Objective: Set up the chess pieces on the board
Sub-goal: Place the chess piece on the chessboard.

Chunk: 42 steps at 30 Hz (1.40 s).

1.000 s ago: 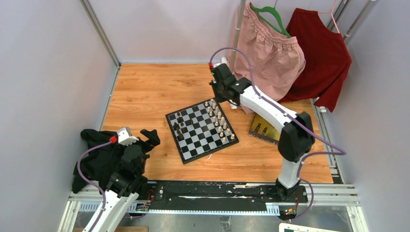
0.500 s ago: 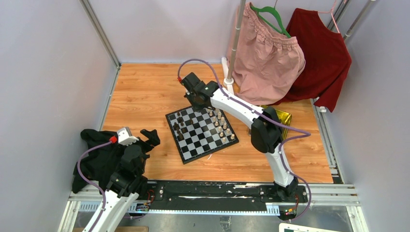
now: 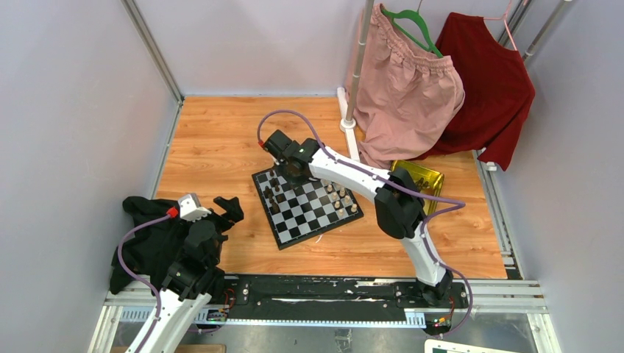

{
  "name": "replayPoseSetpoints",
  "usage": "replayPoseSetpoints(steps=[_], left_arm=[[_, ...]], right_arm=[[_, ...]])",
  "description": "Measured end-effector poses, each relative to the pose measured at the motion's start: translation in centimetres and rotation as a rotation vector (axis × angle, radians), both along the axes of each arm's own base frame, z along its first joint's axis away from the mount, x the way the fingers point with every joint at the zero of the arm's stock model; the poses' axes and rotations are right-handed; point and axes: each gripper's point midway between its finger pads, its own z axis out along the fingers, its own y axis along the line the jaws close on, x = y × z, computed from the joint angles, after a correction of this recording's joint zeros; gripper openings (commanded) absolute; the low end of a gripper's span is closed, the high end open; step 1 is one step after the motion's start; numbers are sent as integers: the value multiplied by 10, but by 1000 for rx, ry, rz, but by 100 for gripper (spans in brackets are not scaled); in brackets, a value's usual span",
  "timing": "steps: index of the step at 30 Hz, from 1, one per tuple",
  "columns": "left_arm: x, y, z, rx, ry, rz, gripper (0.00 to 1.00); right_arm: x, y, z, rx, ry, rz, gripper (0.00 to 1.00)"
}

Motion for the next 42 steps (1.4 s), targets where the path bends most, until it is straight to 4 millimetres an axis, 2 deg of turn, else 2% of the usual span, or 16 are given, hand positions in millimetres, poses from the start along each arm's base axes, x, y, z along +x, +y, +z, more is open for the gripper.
replayPoseSetpoints(steps=[4, 21, 25, 31, 42], left_arm=[[0, 0, 0, 0, 0, 0, 100], [0, 0, 0, 0, 0, 0, 100], [0, 0, 0, 0, 0, 0, 100], [0, 0, 0, 0, 0, 0, 100], [0, 0, -1, 1, 1, 0, 100]], right_arm=[[-10, 1, -7, -18, 13, 17, 2], [-22, -1, -28, -24, 66, 39, 7], [-22, 1, -29, -14, 68, 42, 11], [-22, 5, -30, 0, 68, 45, 27], [-23, 3, -34, -4, 74, 45, 30]])
